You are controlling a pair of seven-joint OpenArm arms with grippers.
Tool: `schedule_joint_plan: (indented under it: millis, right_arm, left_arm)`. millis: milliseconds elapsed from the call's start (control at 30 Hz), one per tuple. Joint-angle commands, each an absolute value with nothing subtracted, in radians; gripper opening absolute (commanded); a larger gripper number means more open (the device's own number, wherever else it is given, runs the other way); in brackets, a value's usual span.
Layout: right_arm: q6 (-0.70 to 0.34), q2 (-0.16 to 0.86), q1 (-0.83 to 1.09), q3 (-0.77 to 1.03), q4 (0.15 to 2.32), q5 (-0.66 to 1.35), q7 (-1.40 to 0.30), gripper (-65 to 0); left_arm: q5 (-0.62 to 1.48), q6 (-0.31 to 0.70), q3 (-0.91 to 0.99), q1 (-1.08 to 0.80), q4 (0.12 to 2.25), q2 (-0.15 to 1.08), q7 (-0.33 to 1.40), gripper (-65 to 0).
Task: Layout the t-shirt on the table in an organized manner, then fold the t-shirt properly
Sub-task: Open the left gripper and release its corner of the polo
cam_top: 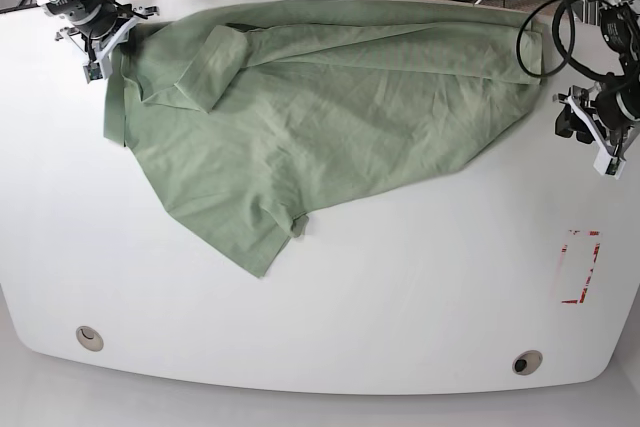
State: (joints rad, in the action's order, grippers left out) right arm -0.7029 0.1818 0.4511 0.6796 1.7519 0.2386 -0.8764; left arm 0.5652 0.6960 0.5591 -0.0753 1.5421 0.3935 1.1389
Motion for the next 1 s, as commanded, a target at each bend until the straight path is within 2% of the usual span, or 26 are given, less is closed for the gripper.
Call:
schedule_joint_plan:
  millis: [0, 167, 400, 500, 633, 800, 867, 967]
  right_arm:
    - [-0.698, 0.191, 0.456, 0.68, 1.756, 0.222, -0.897, -63.7]
    - [-0.698, 0.191, 0.441, 0.68, 1.755, 0.22, -0.897, -63.7]
    - [-0.698, 0.191, 0.43, 0.68, 1.755, 0.22, -0.897, -63.7]
    - [-0.698, 0.191, 0.429, 0.68, 1.755, 0.22, -0.897, -63.7]
    - [-0.698, 0.191, 0.427, 0.68, 1.755, 0.222, -0.897, -63.7]
    - [-0.698, 0.191, 0.427, 0.68, 1.755, 0.219, -0.897, -63.7]
    - [-0.698, 0.191, 0.427, 0.68, 1.755, 0.219, -0.897, -63.7]
    - [-0.698, 0.191, 0.427, 0.68, 1.755, 0.22, -0.897, -63.7]
  left_arm:
    - [0.579, 0.698, 0.564, -0.042, 1.534, 0.397, 1.13, -40.6]
    - [0.576, 0.698, 0.562, -0.028, 1.521, 0.363, 1.13, -41.8]
    - [0.575, 0.698, 0.481, -0.018, 1.494, 0.351, 1.13, -63.9]
    - [0.575, 0.698, 0.455, -0.004, 1.472, 0.351, 1.13, -65.0]
    - [0.575, 0.698, 0.444, -0.001, 1.44, 0.351, 1.13, -58.7]
    - [0.539, 0.694, 0.444, -0.004, 1.44, 0.351, 1.129, -43.3]
    - [0.519, 0.687, 0.446, -0.002, 1.442, 0.351, 1.129, -39.9]
    - [0.499, 0.688, 0.446, -0.001, 1.438, 0.351, 1.129, -39.2]
